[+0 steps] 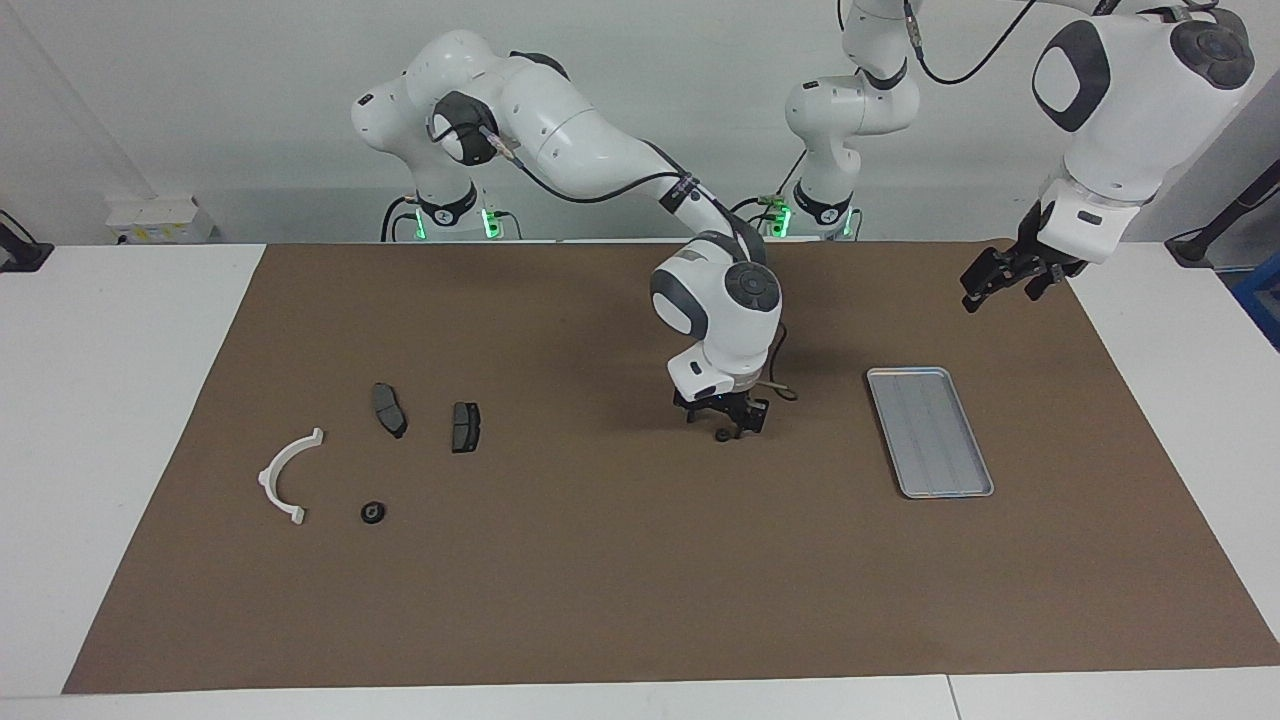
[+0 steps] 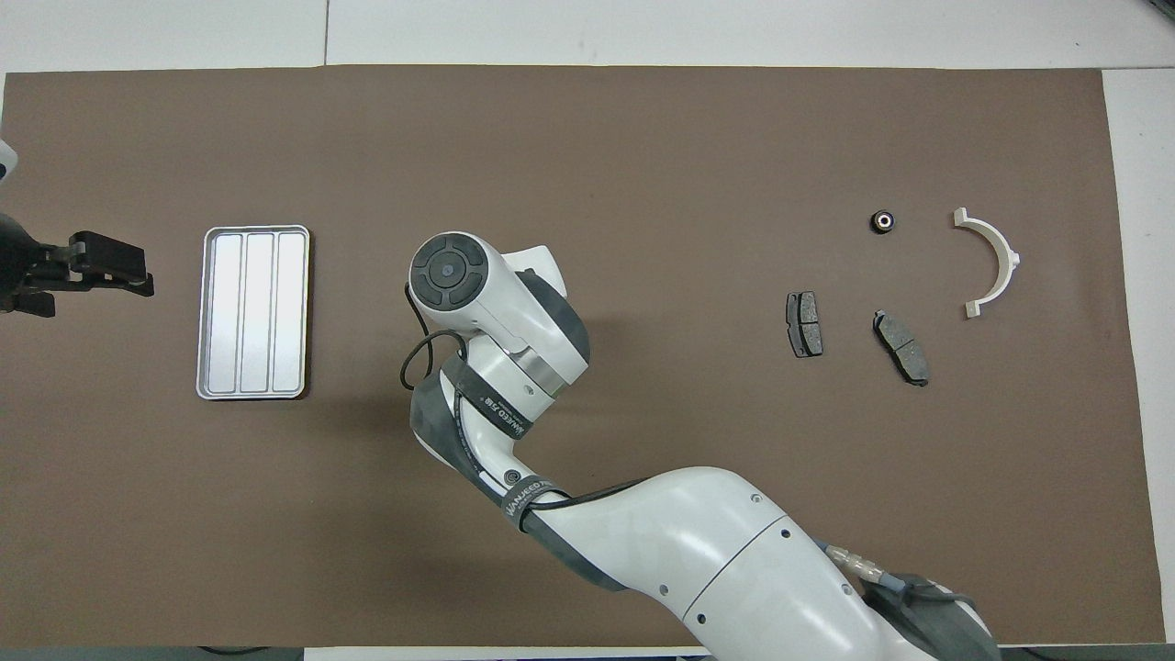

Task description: Place bearing gear from tray to pile

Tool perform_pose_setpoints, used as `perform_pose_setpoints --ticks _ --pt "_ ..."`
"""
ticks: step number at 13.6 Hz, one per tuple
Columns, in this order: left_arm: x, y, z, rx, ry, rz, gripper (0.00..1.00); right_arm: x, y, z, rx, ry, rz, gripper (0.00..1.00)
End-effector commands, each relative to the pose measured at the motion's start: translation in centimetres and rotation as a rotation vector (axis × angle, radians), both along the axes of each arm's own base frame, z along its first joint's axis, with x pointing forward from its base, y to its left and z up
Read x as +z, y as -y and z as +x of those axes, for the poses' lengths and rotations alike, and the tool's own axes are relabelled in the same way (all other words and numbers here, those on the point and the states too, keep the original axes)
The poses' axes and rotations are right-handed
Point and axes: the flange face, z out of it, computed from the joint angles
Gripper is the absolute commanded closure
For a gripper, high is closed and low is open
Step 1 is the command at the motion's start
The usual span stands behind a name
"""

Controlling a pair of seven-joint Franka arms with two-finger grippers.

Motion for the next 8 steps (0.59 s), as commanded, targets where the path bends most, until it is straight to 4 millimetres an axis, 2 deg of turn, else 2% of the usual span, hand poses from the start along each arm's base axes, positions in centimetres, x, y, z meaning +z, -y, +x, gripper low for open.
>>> perform_pose_setpoints --ticks 1,3,4,8 --pt "0.46 -0.01 -0.5 -0.003 -0.005 -0.002 0.0 -1.13 -0.17 0.25 -0.015 0.011 -0.017 0.45" --pt "0.46 0.08 -0.5 -0.004 -0.005 -0.002 0.0 -1.12 -0.09 0.34 -0.019 0.012 -0.015 0.52" --pt "0.55 0.08 -0.54 -0.004 -0.003 -0.002 0.0 -1.11 0.01 0.52 -0.022 0.019 -0.011 0.53" --pt "0.46 0.08 -0.5 -0.004 -0.005 -0.002 0.0 -1.14 0.2 0.71 -0.027 0.02 -0.008 0.74"
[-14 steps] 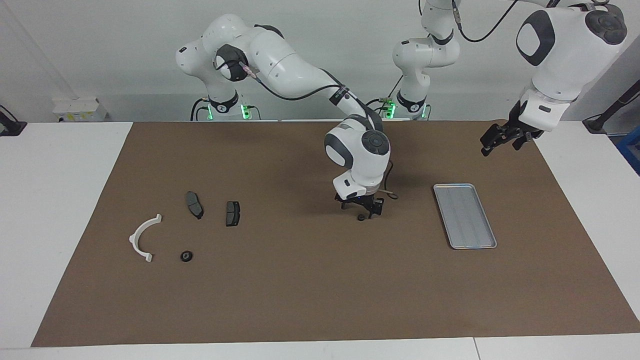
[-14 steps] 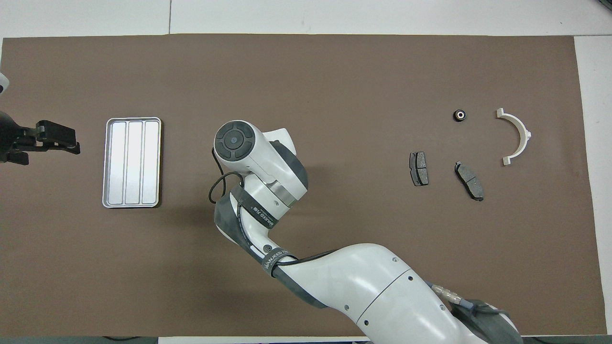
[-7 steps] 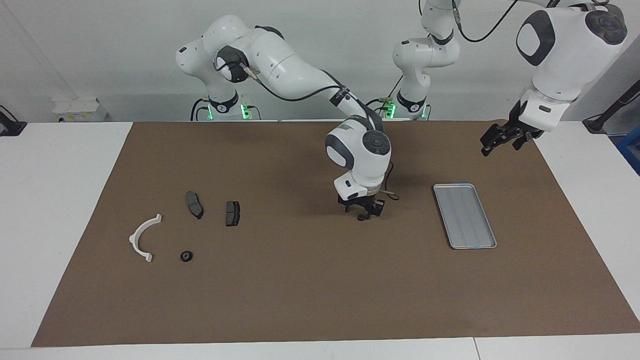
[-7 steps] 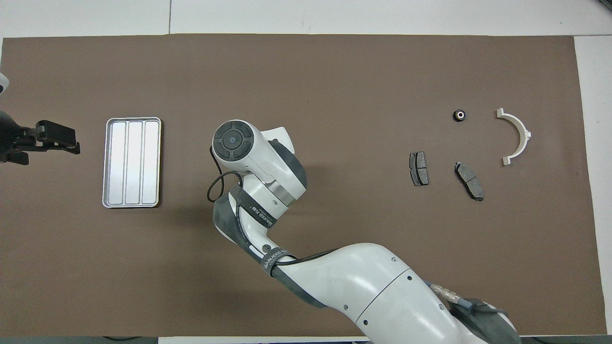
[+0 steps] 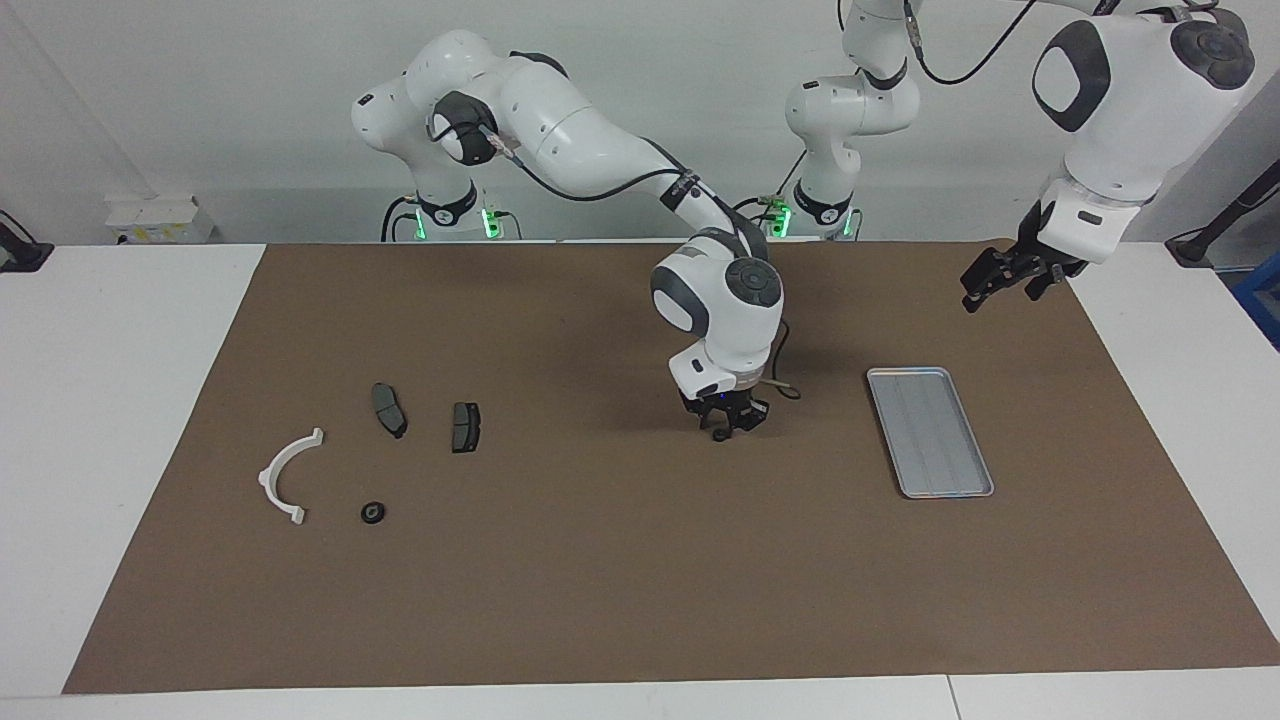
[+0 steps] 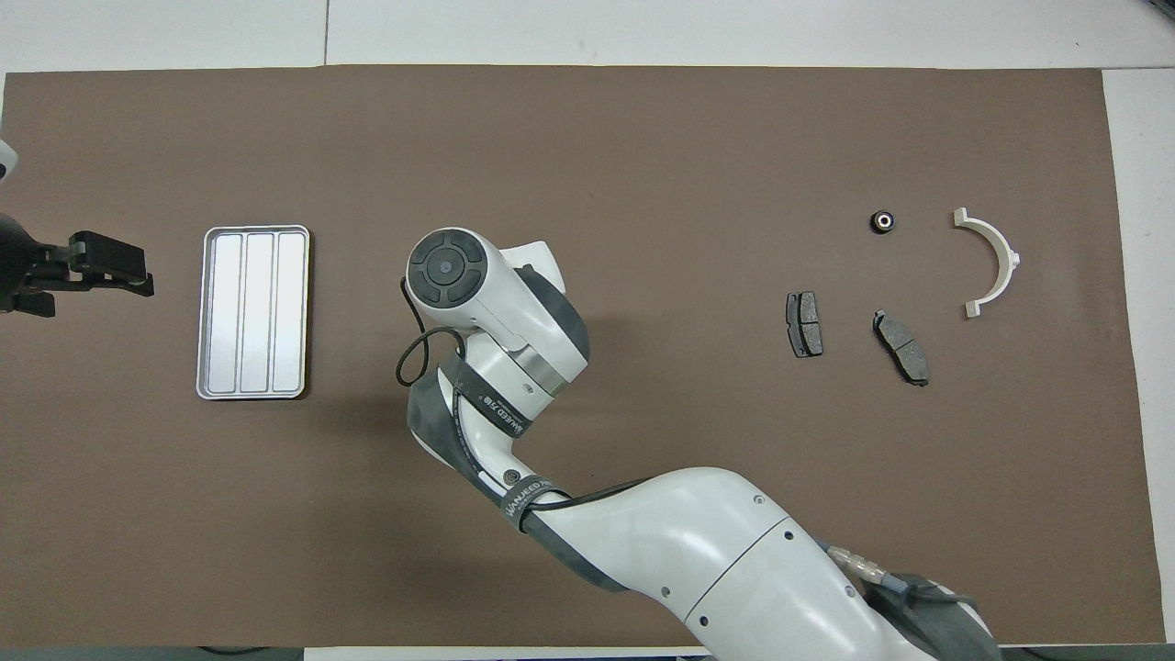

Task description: Place bearing gear from tray to pile

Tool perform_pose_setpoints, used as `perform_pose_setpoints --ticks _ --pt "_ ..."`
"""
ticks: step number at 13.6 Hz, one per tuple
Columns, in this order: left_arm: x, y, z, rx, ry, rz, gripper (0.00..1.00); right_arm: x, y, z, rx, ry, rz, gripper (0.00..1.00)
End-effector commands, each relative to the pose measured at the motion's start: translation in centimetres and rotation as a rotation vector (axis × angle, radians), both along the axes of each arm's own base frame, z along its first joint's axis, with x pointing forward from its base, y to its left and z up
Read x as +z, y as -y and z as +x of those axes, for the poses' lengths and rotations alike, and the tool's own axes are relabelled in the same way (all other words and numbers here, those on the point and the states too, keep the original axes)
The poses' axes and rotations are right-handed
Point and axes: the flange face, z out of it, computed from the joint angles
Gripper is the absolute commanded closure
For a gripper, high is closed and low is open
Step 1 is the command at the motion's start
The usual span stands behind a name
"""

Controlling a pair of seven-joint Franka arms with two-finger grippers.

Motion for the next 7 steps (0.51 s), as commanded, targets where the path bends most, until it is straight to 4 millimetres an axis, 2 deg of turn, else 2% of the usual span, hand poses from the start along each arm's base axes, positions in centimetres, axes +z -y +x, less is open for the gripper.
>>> perform_pose_setpoints --ticks 1,4,7 --pt "0.46 0.08 -0.5 -0.004 -0.005 -0.002 0.0 -1.88 0.22 0.44 -0.023 0.012 -0.013 0.79" --pt "0.46 0.08 -0.5 -0.004 -0.005 -0.002 0.0 -1.95 0.42 0.57 -0.026 0.01 -0.014 0.98" --pt "0.47 0.08 -0.48 -0.004 -0.003 -0.002 0.0 -1.87 0.54 0.62 -0.026 0.008 -0.017 1.0"
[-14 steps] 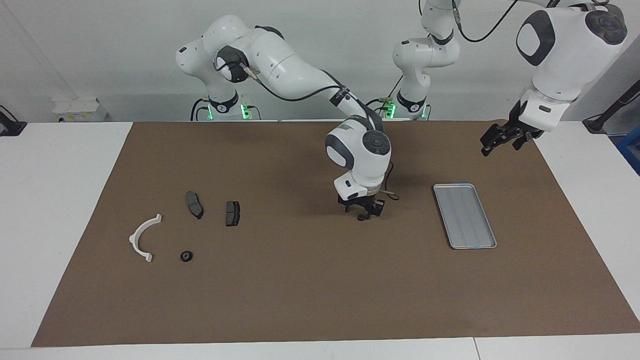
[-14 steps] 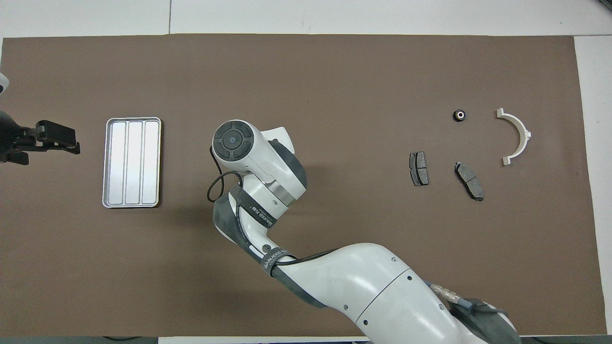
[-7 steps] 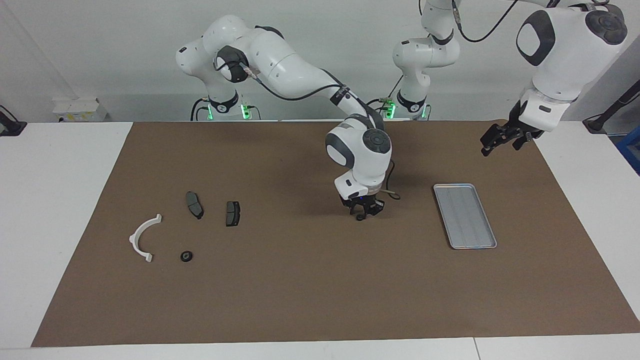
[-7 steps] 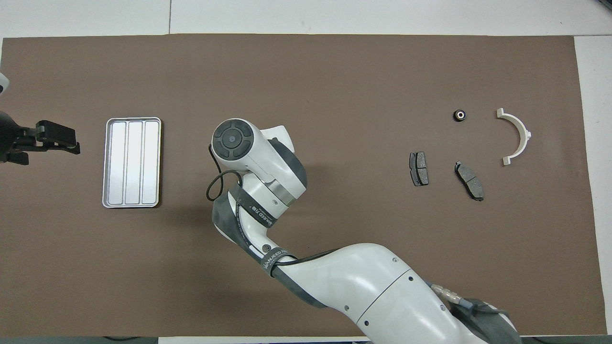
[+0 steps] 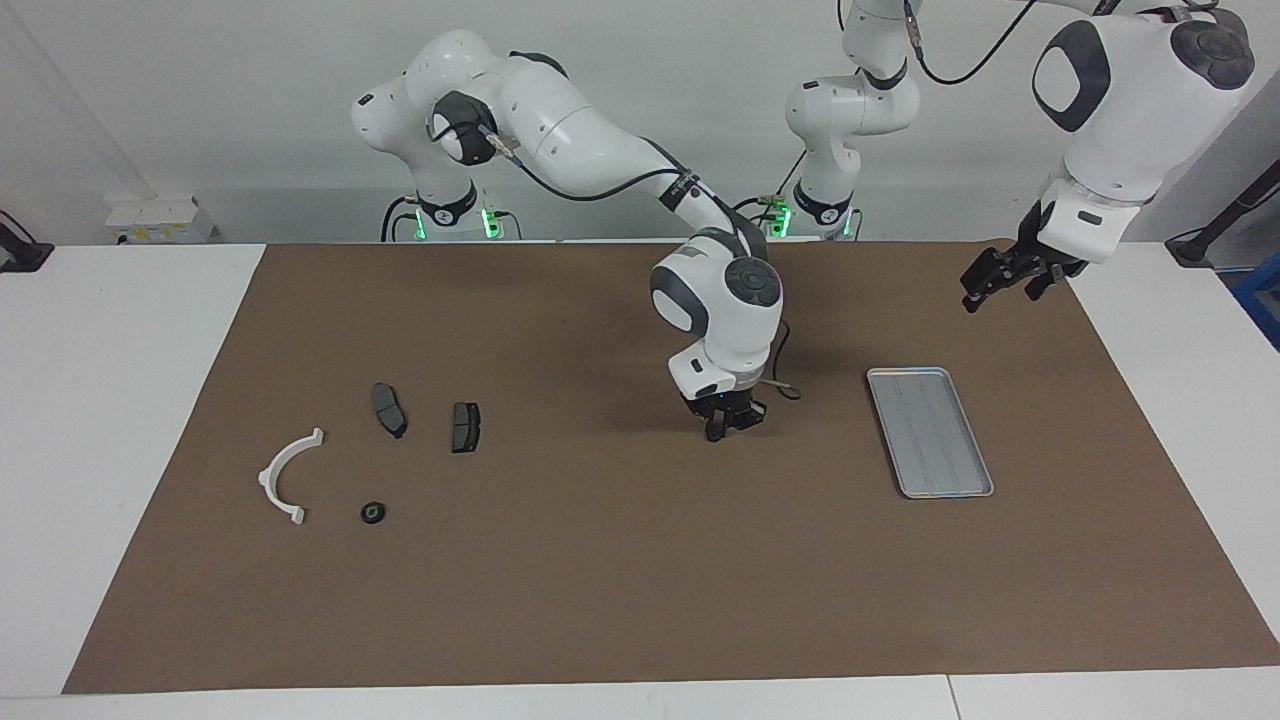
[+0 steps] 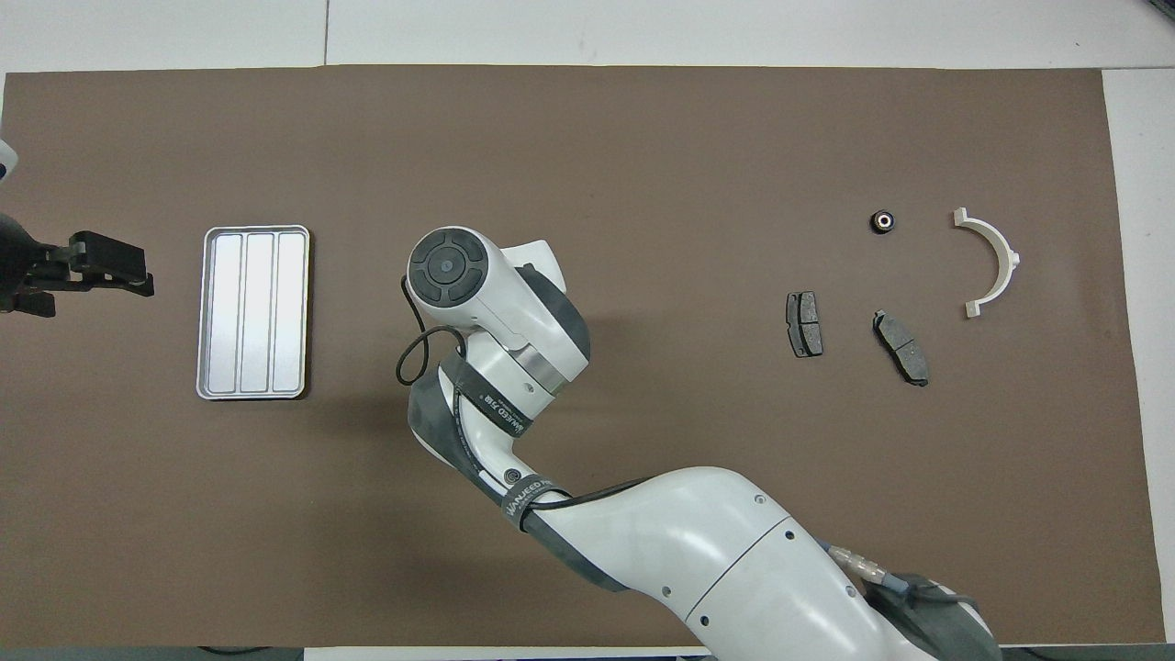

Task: Place bearing gear from tray to pile
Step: 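Carry the black part to the pile and release it with the right gripper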

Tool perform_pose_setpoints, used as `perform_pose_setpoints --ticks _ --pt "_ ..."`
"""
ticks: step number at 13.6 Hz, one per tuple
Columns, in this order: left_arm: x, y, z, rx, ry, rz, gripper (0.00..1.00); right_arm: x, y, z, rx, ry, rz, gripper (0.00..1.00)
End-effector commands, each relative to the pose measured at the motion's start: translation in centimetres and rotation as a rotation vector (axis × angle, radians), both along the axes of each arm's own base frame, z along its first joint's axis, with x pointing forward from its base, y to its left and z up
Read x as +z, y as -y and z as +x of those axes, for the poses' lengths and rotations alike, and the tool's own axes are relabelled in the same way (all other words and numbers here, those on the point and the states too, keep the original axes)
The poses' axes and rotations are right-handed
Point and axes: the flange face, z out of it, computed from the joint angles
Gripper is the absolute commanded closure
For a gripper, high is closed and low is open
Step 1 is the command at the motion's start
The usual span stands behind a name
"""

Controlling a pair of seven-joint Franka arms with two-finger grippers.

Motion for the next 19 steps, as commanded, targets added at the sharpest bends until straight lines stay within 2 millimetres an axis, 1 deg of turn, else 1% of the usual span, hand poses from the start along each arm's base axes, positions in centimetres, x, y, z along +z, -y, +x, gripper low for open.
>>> perform_pose_setpoints --ticks 1,3,5,6,7,8,10,11,12,14,15,16,18,19 --pt "0.5 0.1 -0.5 -0.004 -0.003 -0.002 0.0 -2.0 0.7 0.7 -0.027 0.005 -0.021 1.0" --pt "0.5 0.1 -0.5 -0.004 -0.003 -0.002 0.0 -1.7 1.2 0.9 -0.031 0.005 -0.04 1.0" --pt "0.5 0.1 -0.5 -0.004 -0.005 -0.002 0.0 -0.1 2.3 1.3 -0.018 -0.007 -0.071 1.0" --pt "0.5 0.1 -0.5 -0.004 -0.003 -0.002 0.0 1.9 3.8 2.1 -0.003 -0.017 -0.071 1.0" --pt "0.5 0.1 -0.5 -0.004 -0.003 -0.002 0.0 4.1 5.6 3.0 0.02 -0.029 -0.074 1.0" --pt "0.5 0.1 -0.5 -0.004 -0.003 -0.002 0.0 6.8 8.2 4.1 0.057 -0.044 -0.072 1.0" --pt "0.5 0.1 -0.5 -0.004 -0.003 -0.002 0.0 11.2 13.9 6.3 0.166 -0.067 -0.071 1.0" --pt "0.5 0.1 -0.5 -0.004 -0.003 -0.002 0.0 12.7 17.0 7.5 0.221 -0.071 -0.067 1.0" --pt "0.5 0.1 -0.5 -0.004 -0.003 -0.002 0.0 13.4 19.9 8.8 0.282 -0.071 -0.061 1.0" --pt "0.5 0.1 -0.5 -0.004 -0.003 -0.002 0.0 12.9 24.6 10.6 0.383 -0.082 -0.058 1.0" --pt "0.5 0.1 -0.5 -0.004 -0.003 -0.002 0.0 11.9 27.6 11.5 0.417 -0.092 -0.056 1.0" --pt "0.6 0.1 -0.5 -0.004 -0.001 -0.002 0.0 11.3 30.1 12.1 0.453 -0.076 -0.052 1.0" --pt "0.5 0.1 -0.5 -0.004 -0.005 -0.002 0.0 8.5 34.3 11.9 0.521 -0.036 -0.049 1.0" --pt "0.5 0.1 -0.5 -0.004 -0.003 -0.002 0.0 6.7 36.0 11.6 0.546 -0.01 -0.05 1.0"
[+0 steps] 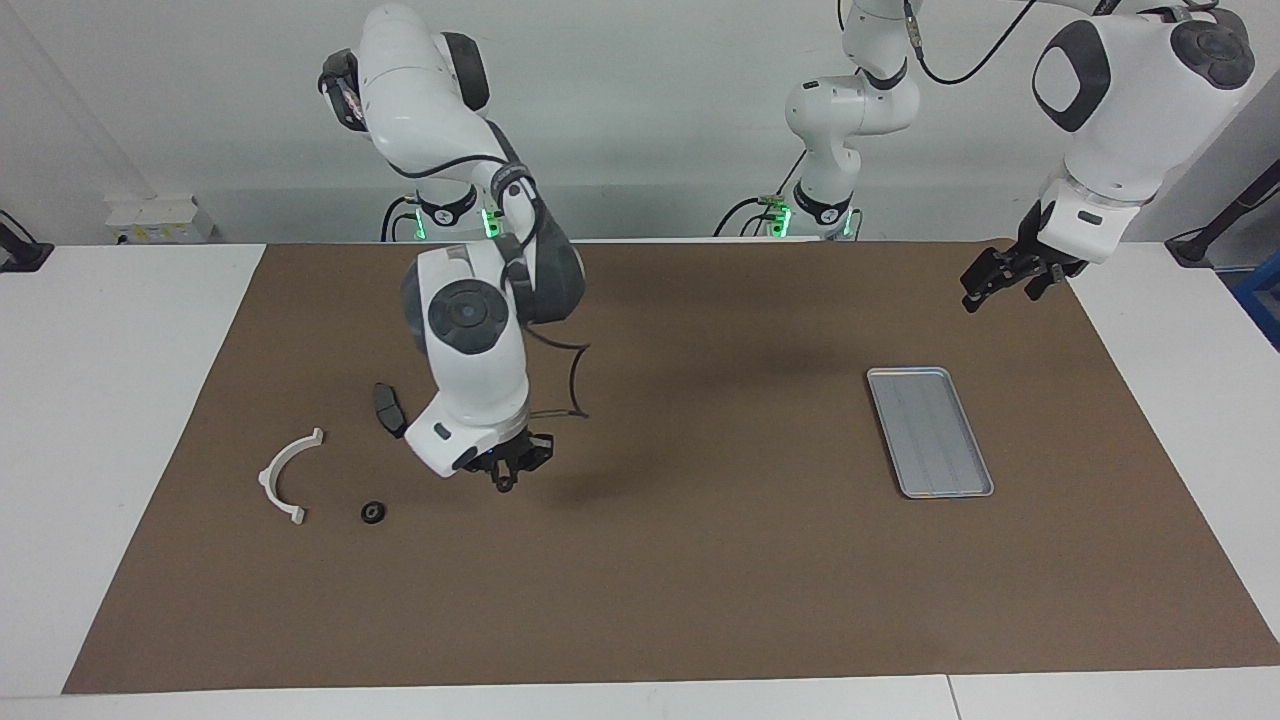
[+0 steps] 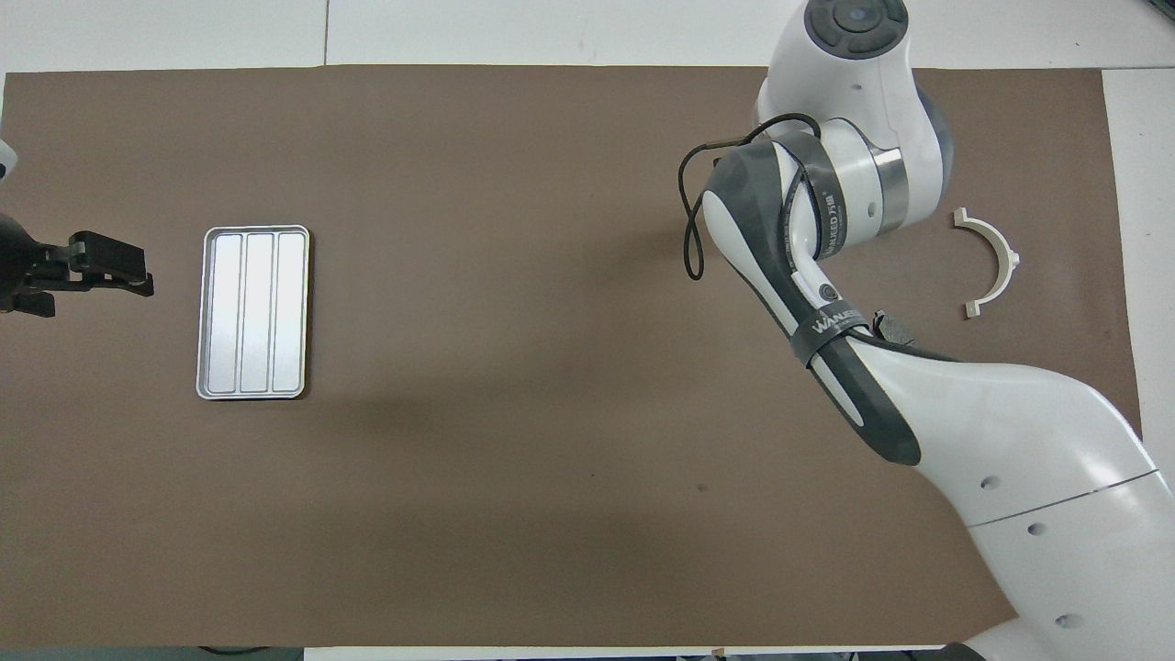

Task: Place bearing gear from tray to pile
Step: 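Carry the black part to the pile and release it with the right gripper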

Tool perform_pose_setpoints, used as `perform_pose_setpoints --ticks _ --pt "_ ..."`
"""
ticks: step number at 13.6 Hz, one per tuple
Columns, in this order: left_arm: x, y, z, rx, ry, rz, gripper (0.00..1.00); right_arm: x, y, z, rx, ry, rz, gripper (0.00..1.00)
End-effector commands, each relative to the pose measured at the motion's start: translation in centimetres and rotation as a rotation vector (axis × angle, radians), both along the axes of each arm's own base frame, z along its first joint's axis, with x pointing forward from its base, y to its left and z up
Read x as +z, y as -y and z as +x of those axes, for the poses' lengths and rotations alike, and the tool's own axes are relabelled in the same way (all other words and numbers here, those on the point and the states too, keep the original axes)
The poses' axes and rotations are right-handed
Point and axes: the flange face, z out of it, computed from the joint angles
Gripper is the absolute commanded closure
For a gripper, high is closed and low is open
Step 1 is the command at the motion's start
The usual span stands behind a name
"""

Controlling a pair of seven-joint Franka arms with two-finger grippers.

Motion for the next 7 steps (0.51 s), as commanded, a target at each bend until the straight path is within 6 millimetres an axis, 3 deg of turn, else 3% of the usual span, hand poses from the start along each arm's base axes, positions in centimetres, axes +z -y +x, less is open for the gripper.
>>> perform_pose_setpoints --ticks 1,5,7 --pt "0.5 0.1 -0.5 -0.004 -0.003 -0.002 0.0 -4.3 4.2 -2.3 0.087 0.041 0.021 1.0" --pt "0.5 0.1 -0.5 -0.004 -0.005 -0.002 0.0 -7.1 6.8 -2.1 0.126 0.079 0.023 1.0" --pt "0.5 0.1 -0.5 -0.004 -0.005 -0.002 0.0 -7.9 7.2 -2.2 0.136 0.095 0.025 1.0"
